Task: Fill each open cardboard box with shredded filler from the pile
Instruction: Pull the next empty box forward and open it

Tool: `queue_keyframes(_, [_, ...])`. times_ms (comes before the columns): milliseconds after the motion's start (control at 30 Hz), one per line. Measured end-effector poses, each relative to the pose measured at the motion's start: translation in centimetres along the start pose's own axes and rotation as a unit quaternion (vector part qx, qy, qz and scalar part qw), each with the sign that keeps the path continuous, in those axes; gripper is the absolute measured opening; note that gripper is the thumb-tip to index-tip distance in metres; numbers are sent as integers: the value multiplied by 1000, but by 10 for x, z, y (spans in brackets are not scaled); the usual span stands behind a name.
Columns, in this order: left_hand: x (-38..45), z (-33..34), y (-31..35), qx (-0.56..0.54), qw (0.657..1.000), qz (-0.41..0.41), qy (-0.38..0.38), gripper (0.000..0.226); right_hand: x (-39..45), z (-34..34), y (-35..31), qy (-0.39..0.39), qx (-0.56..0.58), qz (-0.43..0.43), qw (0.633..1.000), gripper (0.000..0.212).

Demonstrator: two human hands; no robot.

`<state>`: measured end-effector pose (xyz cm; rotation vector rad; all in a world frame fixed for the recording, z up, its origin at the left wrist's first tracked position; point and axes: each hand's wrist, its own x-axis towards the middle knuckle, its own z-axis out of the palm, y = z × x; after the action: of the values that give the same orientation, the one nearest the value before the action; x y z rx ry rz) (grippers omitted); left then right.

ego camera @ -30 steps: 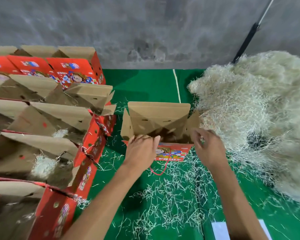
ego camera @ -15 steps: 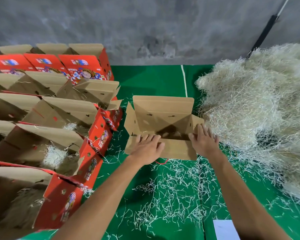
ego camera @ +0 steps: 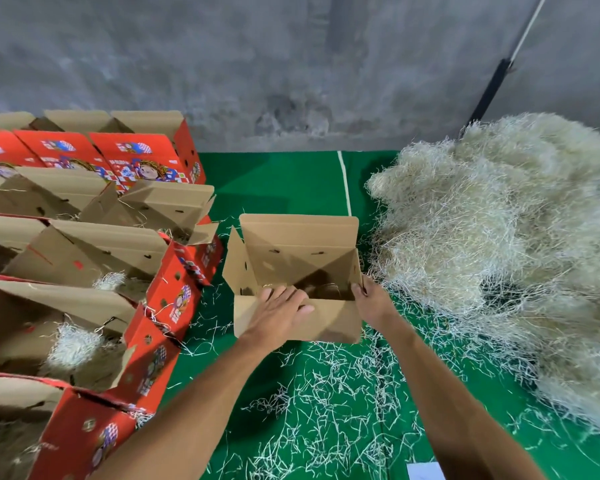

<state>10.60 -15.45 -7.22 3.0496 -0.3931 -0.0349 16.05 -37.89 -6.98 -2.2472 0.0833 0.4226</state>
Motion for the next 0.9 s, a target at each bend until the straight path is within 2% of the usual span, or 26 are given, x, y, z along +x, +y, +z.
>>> queue_keyframes(133, [11,7,5,11,1000,-6,23,19,-1,-2,-4,13,-27,4,1000,40])
queue_keyframes(300, [4,-4,-9,10,999,46,-3,23,-6,0,-5,-18,-33,11,999,24])
queue_keyframes(400, [-5,-11,-8,-66,997,36,-9,32,-14,9,-8,5,-51,-7,999,25])
queue_keyframes(467, [-2,-17,5,-131,991,26,-4,36,-20,12,-7,26,-59,-17,998,33])
queue_keyframes(567, [17,-28,33,-195,980,13,41,26,-22,-4,-6,62,-85,-20,994,46])
queue_keyframes(633, [33,-32,56,-214,974,36,59,20,-21,-23,-5,72,-47,-2,996,48])
queue_keyframes(767, [76,-44,104,-206,967,121,88,24,-23,-68,17,86,60,-5,994,36])
queue_keyframes(900, [122,-55,152,-313,941,127,11,32,-19,-116,46,177,82,-47,980,39])
